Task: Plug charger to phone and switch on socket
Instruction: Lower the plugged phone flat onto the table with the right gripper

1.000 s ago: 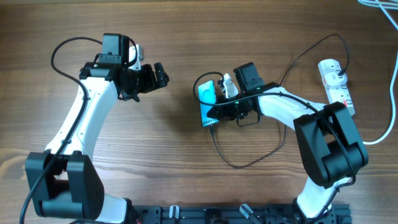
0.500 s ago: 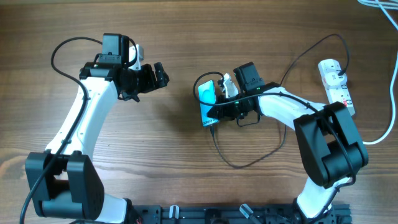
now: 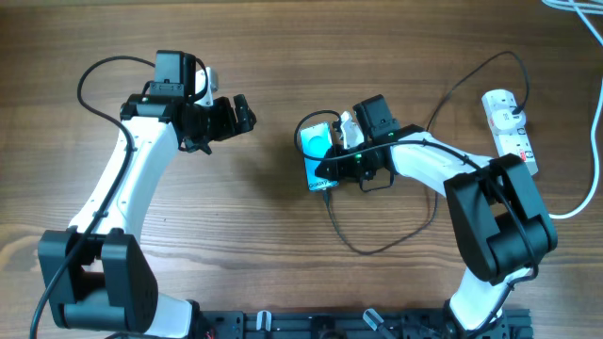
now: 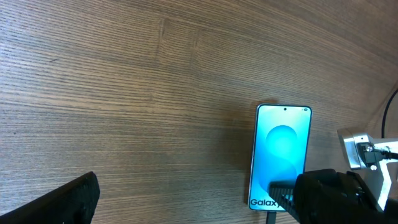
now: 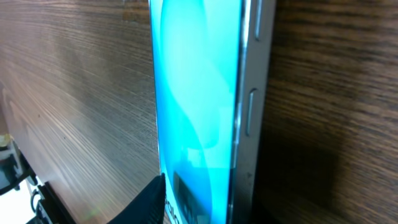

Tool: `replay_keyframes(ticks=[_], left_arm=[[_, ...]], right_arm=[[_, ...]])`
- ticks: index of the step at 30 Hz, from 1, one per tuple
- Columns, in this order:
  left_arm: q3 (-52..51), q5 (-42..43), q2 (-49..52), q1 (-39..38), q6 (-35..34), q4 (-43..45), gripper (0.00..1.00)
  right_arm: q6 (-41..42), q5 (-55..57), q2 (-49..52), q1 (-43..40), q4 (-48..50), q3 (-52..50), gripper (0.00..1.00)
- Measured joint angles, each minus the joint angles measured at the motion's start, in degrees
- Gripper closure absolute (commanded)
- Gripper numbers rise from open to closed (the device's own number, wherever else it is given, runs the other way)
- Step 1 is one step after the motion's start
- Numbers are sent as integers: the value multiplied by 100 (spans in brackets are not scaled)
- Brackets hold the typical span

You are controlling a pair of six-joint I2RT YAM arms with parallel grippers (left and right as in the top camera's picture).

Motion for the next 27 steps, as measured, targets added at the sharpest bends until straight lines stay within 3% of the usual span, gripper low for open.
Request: replay_keyframes(ticks=[10, 27], left_arm=[[0, 0, 0, 0, 0, 0, 0], [0, -2, 0, 0, 0, 2, 0]], right_arm=[[7, -164, -4, 0, 15, 39, 41], [374, -101, -59, 22, -4, 105, 27]])
